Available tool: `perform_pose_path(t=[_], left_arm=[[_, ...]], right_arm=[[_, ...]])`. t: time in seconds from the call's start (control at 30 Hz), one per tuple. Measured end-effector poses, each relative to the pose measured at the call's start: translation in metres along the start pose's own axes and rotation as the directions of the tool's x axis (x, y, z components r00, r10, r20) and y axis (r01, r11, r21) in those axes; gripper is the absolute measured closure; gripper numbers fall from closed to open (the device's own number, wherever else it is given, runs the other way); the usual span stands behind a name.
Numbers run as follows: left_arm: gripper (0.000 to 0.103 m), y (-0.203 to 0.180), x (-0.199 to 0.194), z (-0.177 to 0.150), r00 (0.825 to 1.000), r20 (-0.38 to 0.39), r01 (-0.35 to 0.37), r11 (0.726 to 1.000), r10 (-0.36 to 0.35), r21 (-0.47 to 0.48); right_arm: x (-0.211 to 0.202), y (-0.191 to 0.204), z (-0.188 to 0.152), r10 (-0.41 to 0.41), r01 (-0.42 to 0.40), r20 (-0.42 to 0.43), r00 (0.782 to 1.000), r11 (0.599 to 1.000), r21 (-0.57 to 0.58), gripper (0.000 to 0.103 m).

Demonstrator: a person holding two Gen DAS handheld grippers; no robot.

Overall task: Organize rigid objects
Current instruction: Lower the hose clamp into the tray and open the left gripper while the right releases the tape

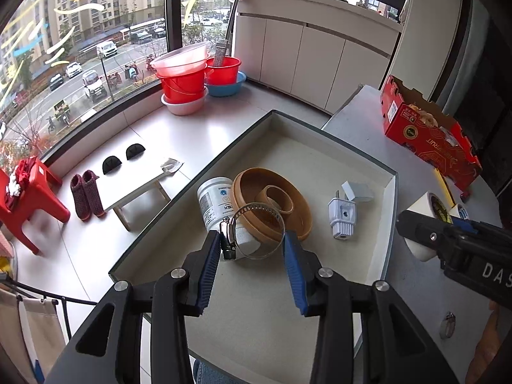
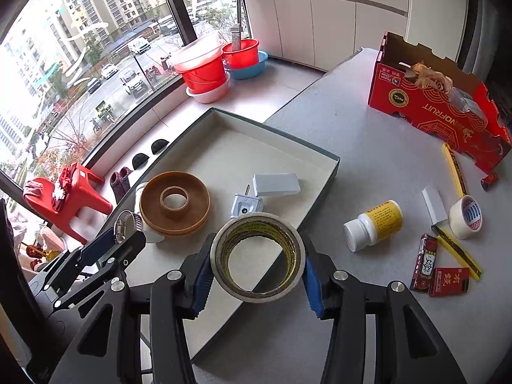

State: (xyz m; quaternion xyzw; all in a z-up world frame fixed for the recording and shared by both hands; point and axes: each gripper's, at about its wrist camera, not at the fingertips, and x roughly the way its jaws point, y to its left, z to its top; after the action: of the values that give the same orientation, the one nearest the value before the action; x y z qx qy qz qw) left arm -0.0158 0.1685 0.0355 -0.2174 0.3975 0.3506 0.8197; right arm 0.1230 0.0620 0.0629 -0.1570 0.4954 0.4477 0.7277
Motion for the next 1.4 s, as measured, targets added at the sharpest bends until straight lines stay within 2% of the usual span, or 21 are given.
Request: perform_pose_path(t=[0.53, 0.67, 0.9, 1.4], left_arm=[[0.060, -0.020, 0.019, -0.014, 0.998, -0.063, 0.006, 0.999, -0.003, 0.051], [0.060, -0.023, 0.019, -0.014, 0.998, -0.059, 0.000, 0.998, 0.004, 0.064], [0.060, -0.020, 0.023, -0.011, 0.998, -0.066, -0.004, 0.999, 0.008, 0.052], [0.060, -0.016, 0.032, -0.016, 0.995, -0.098, -0.009, 0.998, 0.014, 0.054]], right_arm=[[0.034, 0.003, 0.023, 0.025, -0.025, -0.037, 0.999, 1.000, 0.003, 0.053], [0.038, 0.006, 0.030, 0.018, -0.018, -0.038, 0.999, 1.000, -0.009, 0.053], [0.046, 0.012, 0.040, 0.013, -0.014, -0.038, 0.999, 1.000, -0.028, 0.053], [0.062, 0.024, 0.042, 0.019, -0.024, -0.055, 0.998, 0.996, -0.084, 0.053]])
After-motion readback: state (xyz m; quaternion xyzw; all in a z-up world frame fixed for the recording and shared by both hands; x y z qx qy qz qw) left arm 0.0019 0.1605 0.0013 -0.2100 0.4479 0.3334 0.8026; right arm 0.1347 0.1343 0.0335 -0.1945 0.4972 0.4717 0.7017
